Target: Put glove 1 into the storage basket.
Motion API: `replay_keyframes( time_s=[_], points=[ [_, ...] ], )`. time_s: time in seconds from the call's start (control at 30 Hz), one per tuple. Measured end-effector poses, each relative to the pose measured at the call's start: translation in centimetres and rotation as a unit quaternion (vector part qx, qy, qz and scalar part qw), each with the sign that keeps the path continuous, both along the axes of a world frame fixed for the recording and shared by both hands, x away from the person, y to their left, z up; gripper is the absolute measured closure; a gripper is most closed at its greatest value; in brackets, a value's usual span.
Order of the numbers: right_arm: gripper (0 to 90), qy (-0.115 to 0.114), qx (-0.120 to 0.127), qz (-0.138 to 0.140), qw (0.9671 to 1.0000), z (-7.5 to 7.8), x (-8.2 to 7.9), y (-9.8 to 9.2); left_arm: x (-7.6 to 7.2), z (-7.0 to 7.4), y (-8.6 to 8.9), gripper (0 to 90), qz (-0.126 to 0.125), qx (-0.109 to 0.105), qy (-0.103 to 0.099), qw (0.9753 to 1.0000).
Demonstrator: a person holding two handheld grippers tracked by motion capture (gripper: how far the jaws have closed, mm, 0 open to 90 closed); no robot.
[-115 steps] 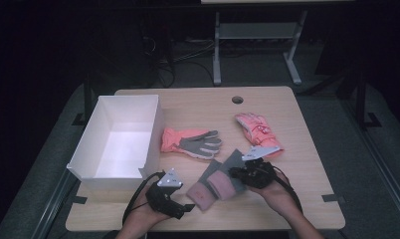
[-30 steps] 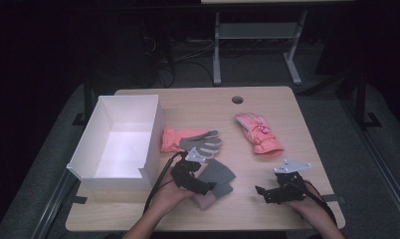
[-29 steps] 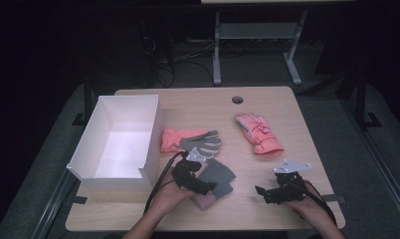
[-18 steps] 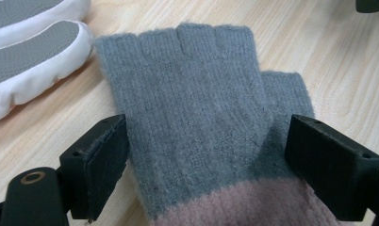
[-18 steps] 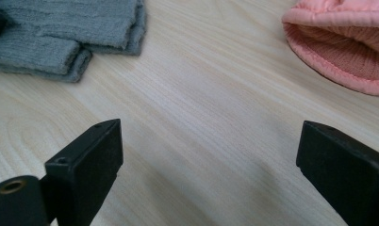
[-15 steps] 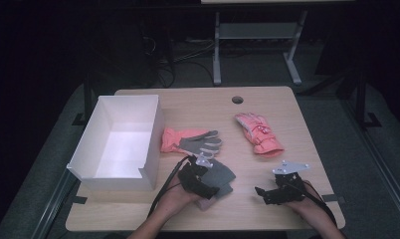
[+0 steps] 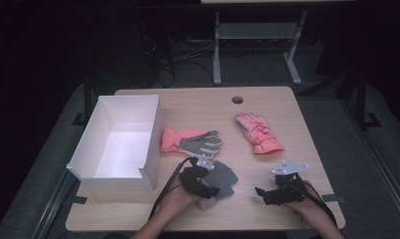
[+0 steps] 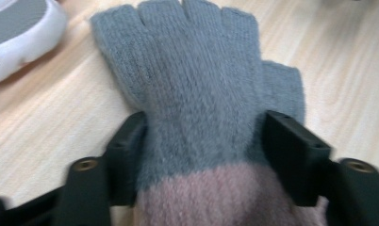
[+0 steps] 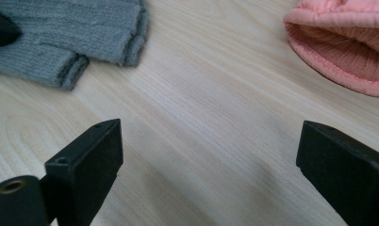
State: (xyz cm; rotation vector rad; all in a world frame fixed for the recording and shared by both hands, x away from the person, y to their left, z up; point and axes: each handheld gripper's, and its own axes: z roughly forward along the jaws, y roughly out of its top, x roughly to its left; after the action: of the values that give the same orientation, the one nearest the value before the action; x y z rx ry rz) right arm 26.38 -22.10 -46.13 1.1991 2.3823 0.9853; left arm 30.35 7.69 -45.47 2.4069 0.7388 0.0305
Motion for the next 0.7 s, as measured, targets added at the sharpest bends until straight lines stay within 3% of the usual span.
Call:
replay_keyframes(
  time_s=[0.07, 0.1, 0.13, 0.17, 0.33, 0.7],
  points=[
    [7.4, 0.000, -0.001, 0.001, 1.0000, 0.0, 0.0, 0.0, 0.1, 0.1, 0.0, 46.7, -0.002, -0.007, 0.012, 0.9999],
    [7.4, -0.001, -0.001, 0.000, 1.0000, 0.0, 0.0, 0.0, 0.2, 0.1, 0.0, 46.7, -0.005, -0.011, 0.024, 0.9996],
    [7.4, -0.002, -0.002, 0.000, 1.0000, 0.0, 0.0, 0.0, 0.4, 0.2, 0.1, 54.9, -0.012, -0.009, 0.034, 0.9993],
    [7.5, -0.002, -0.002, 0.000, 1.0000, 0.0, 0.0, -0.1, 0.5, 0.2, 0.0, 56.3, -0.008, -0.018, 0.046, 0.9987],
    [7.5, -0.004, -0.005, 0.000, 1.0000, 0.0, -0.1, -0.1, 1.0, 0.2, 0.3, 60.5, -0.013, -0.034, 0.066, 0.9971],
    [7.5, -0.001, -0.002, -0.004, 1.0000, -0.1, 0.0, -0.2, 1.3, 2.0, 1.1, 61.7, -0.016, -0.041, 0.065, 0.9969]
  ],
)
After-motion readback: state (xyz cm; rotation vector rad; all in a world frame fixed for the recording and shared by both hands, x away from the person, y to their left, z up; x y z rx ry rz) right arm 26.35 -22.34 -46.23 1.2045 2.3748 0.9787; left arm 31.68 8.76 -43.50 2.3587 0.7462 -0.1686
